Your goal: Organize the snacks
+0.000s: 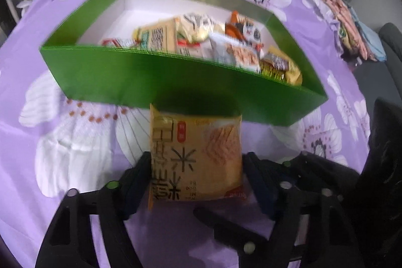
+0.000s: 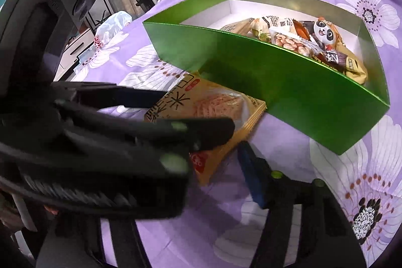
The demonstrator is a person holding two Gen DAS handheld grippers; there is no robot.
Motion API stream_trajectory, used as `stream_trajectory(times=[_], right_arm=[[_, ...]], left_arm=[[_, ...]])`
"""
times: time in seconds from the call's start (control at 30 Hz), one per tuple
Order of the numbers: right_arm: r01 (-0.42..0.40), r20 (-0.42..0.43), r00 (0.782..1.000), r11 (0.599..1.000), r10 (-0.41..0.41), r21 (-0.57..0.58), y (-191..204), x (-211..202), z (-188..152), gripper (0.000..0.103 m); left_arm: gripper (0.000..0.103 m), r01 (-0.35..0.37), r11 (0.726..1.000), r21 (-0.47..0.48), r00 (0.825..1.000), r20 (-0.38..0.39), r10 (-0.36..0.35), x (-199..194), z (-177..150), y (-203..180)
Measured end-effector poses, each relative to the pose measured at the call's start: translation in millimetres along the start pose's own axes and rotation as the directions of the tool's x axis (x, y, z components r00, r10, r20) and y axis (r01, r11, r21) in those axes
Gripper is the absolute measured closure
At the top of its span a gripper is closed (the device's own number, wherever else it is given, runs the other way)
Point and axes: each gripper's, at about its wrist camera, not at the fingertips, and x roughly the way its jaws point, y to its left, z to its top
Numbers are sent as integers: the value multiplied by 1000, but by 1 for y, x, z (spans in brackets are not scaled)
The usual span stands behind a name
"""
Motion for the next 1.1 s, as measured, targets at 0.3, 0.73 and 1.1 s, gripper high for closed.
stream_trajectory(times=[0.3, 0.73, 1.1], right_arm=[[16, 83, 996, 1000, -15, -18, 17, -26, 6, 67], [77, 238, 970, 994, -56, -80, 25, -91, 44, 67], [99, 229, 969, 995, -92, -16, -20, -77, 84, 56]], left_arm=[[42, -17, 999, 50, 995, 102, 12, -42, -7, -16], [42, -14, 992, 122, 964, 265, -19, -97, 26, -45], [40, 3, 992, 127, 976, 217, -31, -61, 89, -51]])
